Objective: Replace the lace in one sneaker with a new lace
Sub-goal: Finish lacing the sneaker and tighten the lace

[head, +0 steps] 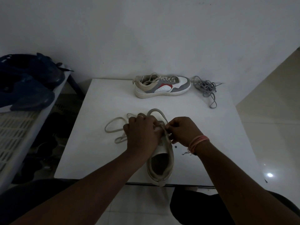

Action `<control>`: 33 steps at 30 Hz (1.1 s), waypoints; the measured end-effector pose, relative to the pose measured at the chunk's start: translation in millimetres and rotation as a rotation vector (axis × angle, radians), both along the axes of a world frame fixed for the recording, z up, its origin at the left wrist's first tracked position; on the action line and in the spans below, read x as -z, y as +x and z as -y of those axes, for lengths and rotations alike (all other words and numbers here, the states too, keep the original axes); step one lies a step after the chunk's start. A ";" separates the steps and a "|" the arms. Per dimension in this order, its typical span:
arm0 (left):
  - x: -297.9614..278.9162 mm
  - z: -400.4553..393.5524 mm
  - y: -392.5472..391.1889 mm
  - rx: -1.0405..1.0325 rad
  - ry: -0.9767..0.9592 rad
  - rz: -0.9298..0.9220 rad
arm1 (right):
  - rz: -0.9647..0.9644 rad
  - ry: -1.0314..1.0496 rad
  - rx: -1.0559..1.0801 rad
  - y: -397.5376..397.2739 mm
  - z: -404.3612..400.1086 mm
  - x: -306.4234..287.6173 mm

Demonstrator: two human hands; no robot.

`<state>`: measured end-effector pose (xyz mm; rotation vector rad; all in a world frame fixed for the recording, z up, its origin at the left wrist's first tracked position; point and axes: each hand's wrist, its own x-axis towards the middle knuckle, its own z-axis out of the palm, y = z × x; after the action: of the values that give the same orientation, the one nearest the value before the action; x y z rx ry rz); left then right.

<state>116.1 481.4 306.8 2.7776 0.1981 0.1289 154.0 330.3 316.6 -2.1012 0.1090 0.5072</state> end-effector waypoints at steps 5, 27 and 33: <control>-5.1 -10.9 -1.8 -0.058 -0.168 -0.178 | -0.068 0.507 0.640 22.9 29.2 -10.8; -1.4 -21.8 4.4 -0.013 -0.301 -0.322 | 0.110 -0.809 -0.122 4.4 40.4 0.7; -1.2 -21.8 4.9 -0.010 -0.296 -0.330 | 0.243 -0.462 -0.233 3.8 6.9 4.6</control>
<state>121.0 503.2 308.1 2.4848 0.2879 -0.3330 157.7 323.4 312.0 -2.6306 -0.1782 0.3829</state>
